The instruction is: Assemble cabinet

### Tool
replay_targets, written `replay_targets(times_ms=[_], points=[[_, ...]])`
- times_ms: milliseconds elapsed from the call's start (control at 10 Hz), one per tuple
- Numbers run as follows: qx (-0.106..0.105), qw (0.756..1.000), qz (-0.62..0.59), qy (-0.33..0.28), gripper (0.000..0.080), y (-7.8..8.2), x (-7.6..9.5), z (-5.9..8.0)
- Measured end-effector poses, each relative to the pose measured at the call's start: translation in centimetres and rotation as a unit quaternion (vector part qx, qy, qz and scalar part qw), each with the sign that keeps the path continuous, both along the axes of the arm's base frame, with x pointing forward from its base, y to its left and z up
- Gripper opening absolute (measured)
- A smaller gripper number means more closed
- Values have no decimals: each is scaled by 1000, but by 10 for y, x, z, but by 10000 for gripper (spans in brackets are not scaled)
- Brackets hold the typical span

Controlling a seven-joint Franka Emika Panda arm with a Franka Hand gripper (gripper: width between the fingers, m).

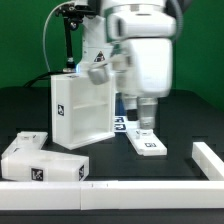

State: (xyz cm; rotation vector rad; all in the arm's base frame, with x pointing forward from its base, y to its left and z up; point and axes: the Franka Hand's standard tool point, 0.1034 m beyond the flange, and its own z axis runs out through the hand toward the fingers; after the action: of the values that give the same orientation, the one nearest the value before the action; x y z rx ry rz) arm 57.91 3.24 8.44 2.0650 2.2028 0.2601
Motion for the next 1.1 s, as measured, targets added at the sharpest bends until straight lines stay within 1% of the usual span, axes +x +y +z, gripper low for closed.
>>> replay_targets(times_ms=[100,200,300,400,500,600,700,900,1000,1100], points=[[3,1000,-17,4,796,-13,-4,-1],[1,1000,-15,3,796,-13,-3,-1],[2,1000,-25,4,796,-10,-3,-2],[6,998,-68,4,796,4,-6,-1],[3,996,-94,6,796,34,-18,-2],[0,995,-100,5,796,60,-28,-5],[-2,995,-95,5,796,67,-31,-7],[-2,995,-98,5,796,63,-29,-7],[-4,994,-110,12,796,61,-32,-9],[-10,990,-135,30,796,59,-40,-14]])
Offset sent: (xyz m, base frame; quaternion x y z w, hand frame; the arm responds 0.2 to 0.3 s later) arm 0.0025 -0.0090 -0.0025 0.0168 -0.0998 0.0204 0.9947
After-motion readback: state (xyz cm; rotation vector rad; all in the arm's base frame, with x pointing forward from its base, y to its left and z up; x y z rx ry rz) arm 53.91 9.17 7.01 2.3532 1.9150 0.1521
